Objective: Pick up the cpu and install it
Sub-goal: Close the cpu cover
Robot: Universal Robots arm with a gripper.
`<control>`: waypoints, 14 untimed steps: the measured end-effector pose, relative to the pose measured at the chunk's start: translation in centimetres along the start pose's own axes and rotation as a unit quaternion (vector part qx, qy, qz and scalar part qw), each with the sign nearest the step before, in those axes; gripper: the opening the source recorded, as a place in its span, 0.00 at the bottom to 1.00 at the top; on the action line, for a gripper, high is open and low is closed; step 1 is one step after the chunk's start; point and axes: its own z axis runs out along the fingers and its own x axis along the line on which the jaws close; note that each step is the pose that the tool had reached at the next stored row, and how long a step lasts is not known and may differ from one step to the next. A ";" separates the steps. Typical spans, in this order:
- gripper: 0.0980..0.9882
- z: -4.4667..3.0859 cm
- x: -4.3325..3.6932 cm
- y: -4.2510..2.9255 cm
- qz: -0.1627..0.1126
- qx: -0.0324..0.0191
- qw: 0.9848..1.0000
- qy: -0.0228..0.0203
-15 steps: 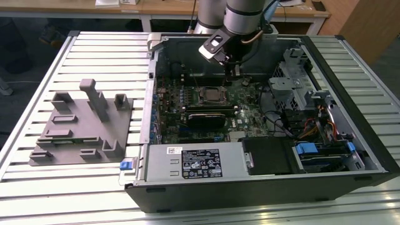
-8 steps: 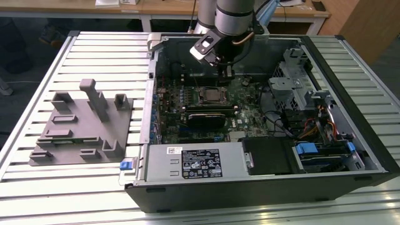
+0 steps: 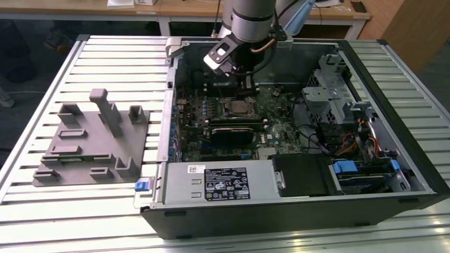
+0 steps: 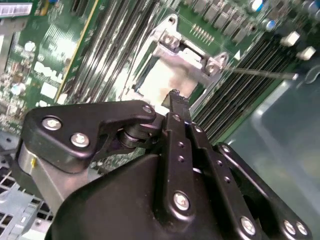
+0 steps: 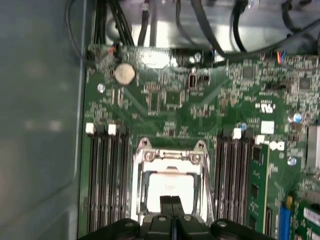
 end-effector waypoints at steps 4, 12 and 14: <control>0.01 0.31 0.01 -0.48 0.000 0.001 1.000 0.000; 0.01 0.92 0.03 -1.44 0.000 0.001 1.000 0.000; 0.01 1.04 0.03 -1.57 0.000 0.001 1.000 0.000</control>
